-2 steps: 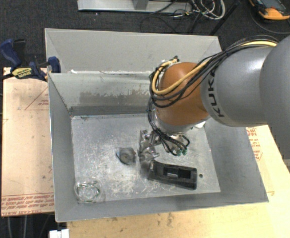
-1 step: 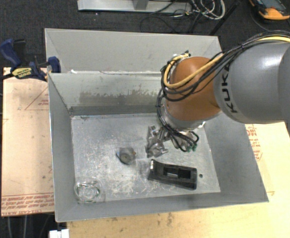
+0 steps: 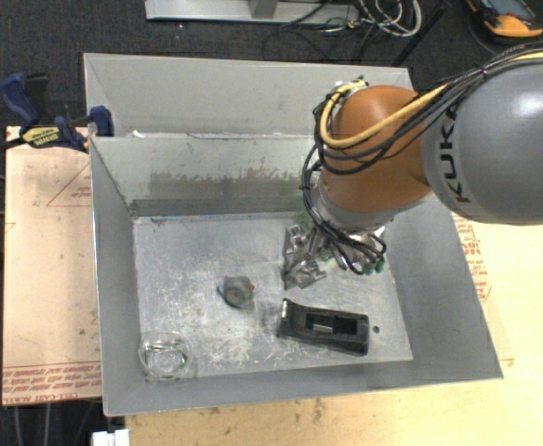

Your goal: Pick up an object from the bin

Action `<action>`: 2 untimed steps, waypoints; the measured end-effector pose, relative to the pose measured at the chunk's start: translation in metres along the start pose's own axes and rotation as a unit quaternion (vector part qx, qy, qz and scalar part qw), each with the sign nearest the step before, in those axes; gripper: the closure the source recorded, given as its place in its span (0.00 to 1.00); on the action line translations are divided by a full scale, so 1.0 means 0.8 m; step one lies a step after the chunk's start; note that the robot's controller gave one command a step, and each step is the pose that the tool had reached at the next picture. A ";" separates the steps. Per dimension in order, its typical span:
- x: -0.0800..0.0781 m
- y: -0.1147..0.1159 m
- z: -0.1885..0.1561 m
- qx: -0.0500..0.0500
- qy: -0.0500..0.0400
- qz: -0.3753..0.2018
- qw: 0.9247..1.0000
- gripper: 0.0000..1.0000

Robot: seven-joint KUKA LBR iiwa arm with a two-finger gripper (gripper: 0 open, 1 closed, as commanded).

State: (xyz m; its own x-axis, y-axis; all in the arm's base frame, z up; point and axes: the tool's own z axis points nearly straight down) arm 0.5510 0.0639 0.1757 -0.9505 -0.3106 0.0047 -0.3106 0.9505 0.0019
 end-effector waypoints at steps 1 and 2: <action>0.018 0.013 -0.086 0.000 -0.001 0.030 1.000 1.00; -0.003 -0.017 -0.010 0.001 -0.006 0.097 0.995 0.00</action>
Offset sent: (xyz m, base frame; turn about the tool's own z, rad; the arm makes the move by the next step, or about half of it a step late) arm 0.0195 -0.0243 -0.0445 0.2583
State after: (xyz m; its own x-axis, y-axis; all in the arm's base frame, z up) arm 0.5578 0.0515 0.1836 -0.9926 -0.1214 -0.0066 -0.1214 0.9926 0.0008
